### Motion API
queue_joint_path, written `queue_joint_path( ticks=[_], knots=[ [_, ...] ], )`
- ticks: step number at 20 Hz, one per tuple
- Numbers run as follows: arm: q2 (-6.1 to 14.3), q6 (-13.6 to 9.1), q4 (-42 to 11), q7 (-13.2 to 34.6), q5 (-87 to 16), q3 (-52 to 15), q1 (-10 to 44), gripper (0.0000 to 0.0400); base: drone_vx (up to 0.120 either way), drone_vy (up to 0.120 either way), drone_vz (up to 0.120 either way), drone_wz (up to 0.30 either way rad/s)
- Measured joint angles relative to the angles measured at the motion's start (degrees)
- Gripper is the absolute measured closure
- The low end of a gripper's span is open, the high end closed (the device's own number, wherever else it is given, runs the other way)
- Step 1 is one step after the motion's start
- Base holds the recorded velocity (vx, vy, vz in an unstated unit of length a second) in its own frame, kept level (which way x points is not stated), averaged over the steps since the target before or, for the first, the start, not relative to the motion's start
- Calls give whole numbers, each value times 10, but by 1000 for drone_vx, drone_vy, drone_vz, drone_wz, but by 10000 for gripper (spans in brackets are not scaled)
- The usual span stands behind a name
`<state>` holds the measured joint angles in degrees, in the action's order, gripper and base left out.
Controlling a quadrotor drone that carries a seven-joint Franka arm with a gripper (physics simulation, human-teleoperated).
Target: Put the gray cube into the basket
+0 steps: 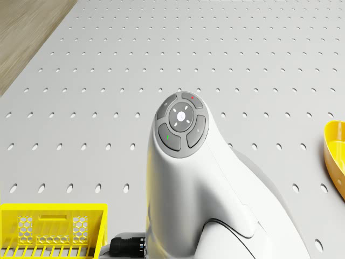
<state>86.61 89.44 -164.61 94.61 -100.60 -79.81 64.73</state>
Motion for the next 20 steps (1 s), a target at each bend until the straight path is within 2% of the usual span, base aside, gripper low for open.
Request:
queue_joint_path(
  ticks=[5,12,14,16,20],
  knots=[
    [4,4,0,1,2,-1,1,150,120,120,0,0],
    [10,9,0,1,4,-1,2,150,6,120,0,0],
    [11,10,0,2,4,-2,2,150,0,120,-120,0],
    [12,12,0,2,5,-2,2,150,0,120,-20,0],
    [15,14,1,2,6,-2,3,150,0,120,-120,0]
  ],
)
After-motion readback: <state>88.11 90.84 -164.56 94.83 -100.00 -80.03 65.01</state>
